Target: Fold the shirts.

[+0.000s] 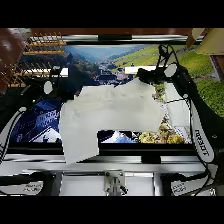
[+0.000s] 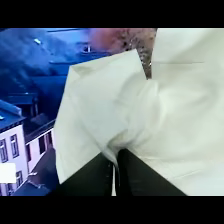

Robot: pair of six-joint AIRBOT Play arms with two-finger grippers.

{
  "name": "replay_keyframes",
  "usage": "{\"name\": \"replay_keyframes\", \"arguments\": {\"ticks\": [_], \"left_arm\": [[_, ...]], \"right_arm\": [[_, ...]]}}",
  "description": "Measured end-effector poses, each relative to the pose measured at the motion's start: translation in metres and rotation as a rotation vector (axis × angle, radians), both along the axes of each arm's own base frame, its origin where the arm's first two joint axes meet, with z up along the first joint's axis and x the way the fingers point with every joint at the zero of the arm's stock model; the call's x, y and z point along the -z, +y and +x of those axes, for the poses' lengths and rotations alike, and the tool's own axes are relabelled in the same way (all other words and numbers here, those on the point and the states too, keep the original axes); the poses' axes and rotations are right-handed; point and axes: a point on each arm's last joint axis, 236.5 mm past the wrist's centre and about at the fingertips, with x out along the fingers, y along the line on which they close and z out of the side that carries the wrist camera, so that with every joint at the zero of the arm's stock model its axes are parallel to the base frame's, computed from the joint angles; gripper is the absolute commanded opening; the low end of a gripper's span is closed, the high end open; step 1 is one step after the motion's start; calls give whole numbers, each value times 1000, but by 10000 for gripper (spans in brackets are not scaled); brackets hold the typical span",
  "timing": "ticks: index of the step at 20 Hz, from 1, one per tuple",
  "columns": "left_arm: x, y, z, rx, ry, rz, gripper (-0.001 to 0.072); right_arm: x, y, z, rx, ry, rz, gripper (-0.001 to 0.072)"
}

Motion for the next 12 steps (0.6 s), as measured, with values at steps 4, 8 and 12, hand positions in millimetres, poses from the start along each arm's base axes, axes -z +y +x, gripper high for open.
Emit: {"name": "replay_keyframes", "arguments": {"ticks": [4,8,12], "left_arm": [[-9,-2,12,38,31,-18,672],[-52,61,12,-30,95,-51,720],[-34,122,-43,-190,308,-263,720]], "right_arm": [[-1,-8,-8,-18,36,-11,528],[-27,-63,-35,-22,108,-90,529],[-15,-131,-106,-20,361,-126,528]]}}
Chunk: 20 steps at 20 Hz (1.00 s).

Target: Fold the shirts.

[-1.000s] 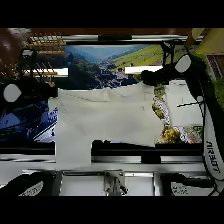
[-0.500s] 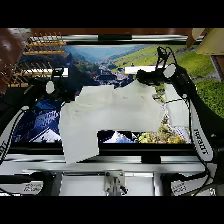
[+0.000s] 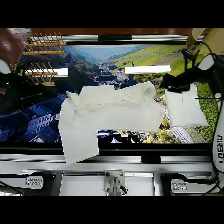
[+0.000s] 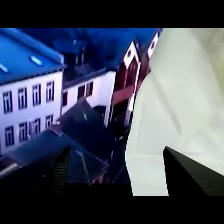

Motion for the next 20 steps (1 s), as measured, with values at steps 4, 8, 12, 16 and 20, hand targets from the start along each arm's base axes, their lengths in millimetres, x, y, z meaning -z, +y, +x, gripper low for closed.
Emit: {"name": "replay_keyframes", "arguments": {"ticks": [4,8,12,16,20], "left_arm": [[52,-8,-51,-88,134,-236,643],[96,-41,-67,-111,157,-331,643],[110,-73,-68,-86,160,-382,379],[118,-83,-66,-60,143,-374,28],[111,-89,-71,-5,140,-385,28]], "right_arm": [[27,-25,-62,35,186,38,529],[41,-23,-84,53,241,80,529],[45,-21,-89,59,252,98,529],[49,-22,-95,60,272,95,545],[78,-14,-125,66,380,115,545]]}}
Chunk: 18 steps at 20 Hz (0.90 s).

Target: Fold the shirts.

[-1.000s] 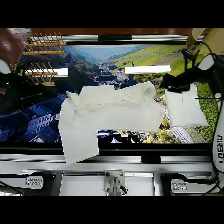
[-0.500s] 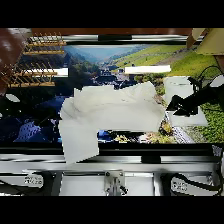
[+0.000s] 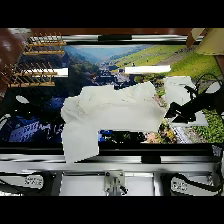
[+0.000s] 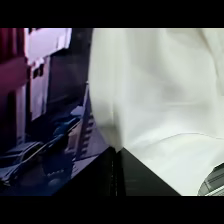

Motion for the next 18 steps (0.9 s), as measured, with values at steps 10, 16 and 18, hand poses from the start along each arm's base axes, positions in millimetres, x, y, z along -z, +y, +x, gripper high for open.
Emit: {"name": "replay_keyframes", "arguments": {"ticks": [10,16,18], "left_arm": [[-22,-5,2,28,-55,-11,27],[-27,-5,1,35,-63,-14,27],[-28,-5,1,37,-63,-15,26]], "right_arm": [[60,41,-27,47,77,30,545],[76,51,-30,82,134,34,130],[79,53,-25,99,125,39,63]]}}
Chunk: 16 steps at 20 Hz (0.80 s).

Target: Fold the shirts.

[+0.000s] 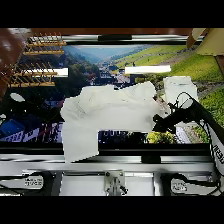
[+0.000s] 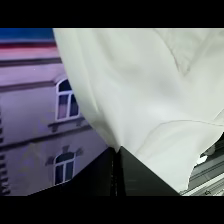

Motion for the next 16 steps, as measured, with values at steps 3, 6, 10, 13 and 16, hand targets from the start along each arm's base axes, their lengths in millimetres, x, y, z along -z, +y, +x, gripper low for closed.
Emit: {"name": "replay_keyframes", "arguments": {"ticks": [3,6,10,13,16], "left_arm": [[-12,2,8,15,-42,7,24],[-78,10,46,46,-258,56,25],[-289,16,84,73,-841,200,26],[-482,5,32,16,-1351,320,26],[-620,-12,-78,-124,-1747,351,26]], "right_arm": [[-10,7,12,-31,-65,33,62],[-65,7,50,-94,-275,34,62],[-254,0,111,-216,-867,-88,62],[-447,-7,86,-217,-1380,-271,62],[-580,-7,5,-156,-1731,-407,62]]}}
